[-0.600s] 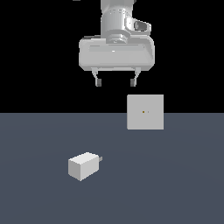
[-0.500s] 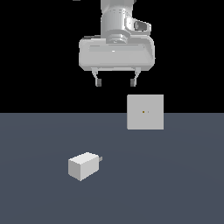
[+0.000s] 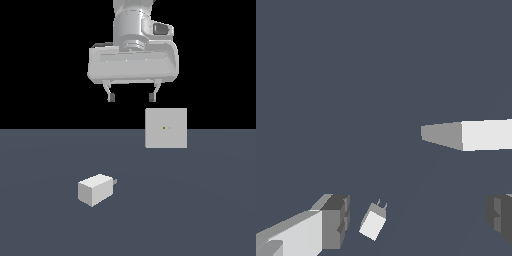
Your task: Plug the charger into the wall socket.
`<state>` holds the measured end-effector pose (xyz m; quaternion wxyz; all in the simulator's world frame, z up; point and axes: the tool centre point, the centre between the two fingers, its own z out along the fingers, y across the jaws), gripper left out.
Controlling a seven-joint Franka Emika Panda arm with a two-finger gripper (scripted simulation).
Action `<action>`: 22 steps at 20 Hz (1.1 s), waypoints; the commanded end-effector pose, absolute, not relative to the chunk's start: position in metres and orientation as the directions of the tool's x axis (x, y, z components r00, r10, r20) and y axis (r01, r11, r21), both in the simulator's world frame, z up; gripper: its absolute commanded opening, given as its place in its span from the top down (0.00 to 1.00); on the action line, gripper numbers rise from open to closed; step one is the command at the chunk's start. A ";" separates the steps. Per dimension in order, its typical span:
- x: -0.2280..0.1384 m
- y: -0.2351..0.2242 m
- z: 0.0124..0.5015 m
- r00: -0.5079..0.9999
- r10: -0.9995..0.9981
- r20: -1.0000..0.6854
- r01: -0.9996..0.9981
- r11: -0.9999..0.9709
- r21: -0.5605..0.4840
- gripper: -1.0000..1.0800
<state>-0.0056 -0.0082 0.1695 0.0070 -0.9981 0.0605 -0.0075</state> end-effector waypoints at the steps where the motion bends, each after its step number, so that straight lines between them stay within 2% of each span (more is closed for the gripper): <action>1: -0.013 -0.007 0.163 0.989 -0.150 0.014 -0.150 -0.989 -0.014 0.04; 22: -0.099 0.032 0.080 0.857 -0.514 0.022 -0.515 -0.857 -0.002 0.04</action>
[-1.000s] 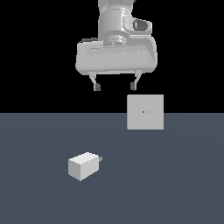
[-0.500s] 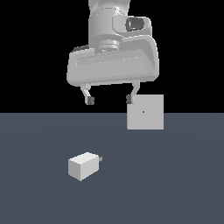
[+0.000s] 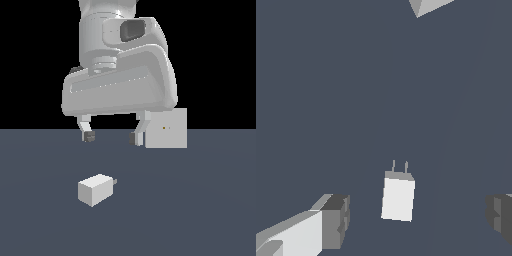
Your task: Plug the charger into the wall socket.
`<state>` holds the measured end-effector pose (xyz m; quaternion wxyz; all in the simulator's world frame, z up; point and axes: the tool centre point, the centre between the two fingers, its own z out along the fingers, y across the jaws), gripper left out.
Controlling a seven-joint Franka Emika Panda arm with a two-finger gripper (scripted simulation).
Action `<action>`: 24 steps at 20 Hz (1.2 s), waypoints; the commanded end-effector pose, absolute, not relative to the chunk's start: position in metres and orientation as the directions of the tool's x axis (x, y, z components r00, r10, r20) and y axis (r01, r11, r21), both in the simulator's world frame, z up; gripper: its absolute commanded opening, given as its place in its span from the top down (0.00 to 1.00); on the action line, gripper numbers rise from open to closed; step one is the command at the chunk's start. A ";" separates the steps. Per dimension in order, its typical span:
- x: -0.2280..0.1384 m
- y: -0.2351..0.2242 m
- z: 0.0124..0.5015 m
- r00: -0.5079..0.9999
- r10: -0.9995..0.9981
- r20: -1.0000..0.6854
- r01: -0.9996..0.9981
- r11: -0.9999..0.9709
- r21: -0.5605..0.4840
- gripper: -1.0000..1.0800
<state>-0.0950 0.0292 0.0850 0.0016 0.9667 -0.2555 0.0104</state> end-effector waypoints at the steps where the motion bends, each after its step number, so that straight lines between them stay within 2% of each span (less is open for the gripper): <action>1: -0.102 0.034 0.078 0.851 -0.525 0.023 -0.525 -0.851 -0.002 0.04; 17: -0.113 0.046 0.060 0.815 -0.579 0.024 -0.580 -0.815 0.000 0.04; 24: -0.114 0.046 0.036 0.814 -0.581 0.024 -0.581 -0.814 0.000 0.04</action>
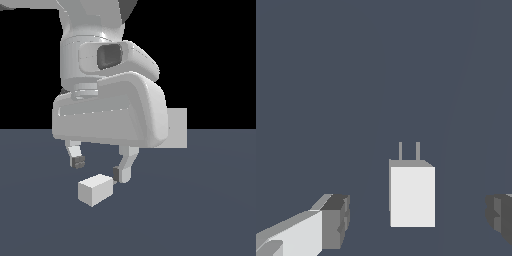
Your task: Plug the charger into the wall socket.
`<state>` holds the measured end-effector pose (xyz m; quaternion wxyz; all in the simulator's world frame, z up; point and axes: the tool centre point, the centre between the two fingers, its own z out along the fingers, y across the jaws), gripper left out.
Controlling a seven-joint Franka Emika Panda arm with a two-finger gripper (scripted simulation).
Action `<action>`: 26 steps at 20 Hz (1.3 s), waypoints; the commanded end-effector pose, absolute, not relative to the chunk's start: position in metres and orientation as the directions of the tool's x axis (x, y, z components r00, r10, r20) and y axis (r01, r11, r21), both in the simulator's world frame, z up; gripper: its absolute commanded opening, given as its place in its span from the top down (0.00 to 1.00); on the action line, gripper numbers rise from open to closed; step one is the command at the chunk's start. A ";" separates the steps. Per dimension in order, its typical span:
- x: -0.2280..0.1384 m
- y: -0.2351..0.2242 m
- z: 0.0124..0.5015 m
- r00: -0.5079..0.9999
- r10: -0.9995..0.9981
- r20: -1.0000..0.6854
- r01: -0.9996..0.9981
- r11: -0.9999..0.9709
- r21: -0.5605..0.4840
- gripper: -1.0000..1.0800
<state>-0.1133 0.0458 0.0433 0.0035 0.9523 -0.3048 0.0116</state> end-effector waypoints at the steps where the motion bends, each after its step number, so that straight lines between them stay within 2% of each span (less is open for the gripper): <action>1: -0.114 0.046 0.032 0.814 -0.581 0.024 -0.581 -0.814 0.000 0.04; 10: -0.114 0.046 0.012 0.813 -0.582 0.024 -0.583 -0.813 0.000 0.04; 11: -0.114 0.046 0.012 0.813 -0.582 0.024 -0.583 -0.813 0.000 1.00; 26: -0.113 0.043 0.014 0.820 -0.572 0.024 -0.572 -0.820 0.000 1.00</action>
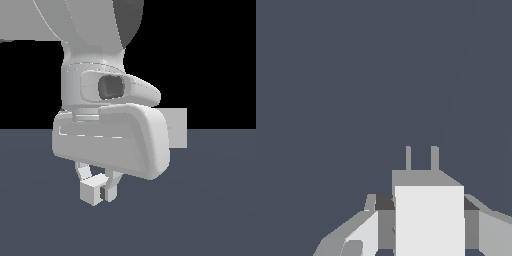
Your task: Plug the charger into the wall socket.
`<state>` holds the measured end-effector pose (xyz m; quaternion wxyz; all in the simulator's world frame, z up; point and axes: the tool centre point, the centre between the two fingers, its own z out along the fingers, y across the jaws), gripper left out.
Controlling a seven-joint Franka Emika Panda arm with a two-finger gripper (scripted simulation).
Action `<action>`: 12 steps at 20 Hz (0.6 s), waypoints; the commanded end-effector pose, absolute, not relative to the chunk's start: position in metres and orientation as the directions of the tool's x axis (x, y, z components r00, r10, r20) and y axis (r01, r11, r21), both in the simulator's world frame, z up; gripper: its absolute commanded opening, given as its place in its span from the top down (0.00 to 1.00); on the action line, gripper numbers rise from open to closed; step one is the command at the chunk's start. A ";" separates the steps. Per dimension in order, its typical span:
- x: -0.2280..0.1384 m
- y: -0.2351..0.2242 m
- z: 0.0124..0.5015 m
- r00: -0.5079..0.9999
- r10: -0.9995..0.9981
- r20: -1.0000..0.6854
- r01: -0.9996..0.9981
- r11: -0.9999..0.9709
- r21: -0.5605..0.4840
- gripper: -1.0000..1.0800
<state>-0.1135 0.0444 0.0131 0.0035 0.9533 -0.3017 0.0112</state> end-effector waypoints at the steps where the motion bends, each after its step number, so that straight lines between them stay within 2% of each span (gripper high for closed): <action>1: -0.113 0.041 0.015 0.823 -0.567 0.024 -0.567 -0.824 0.000 1.00; 12: -0.106 0.006 0.036 0.888 -0.458 0.025 -0.459 -0.889 0.001 1.00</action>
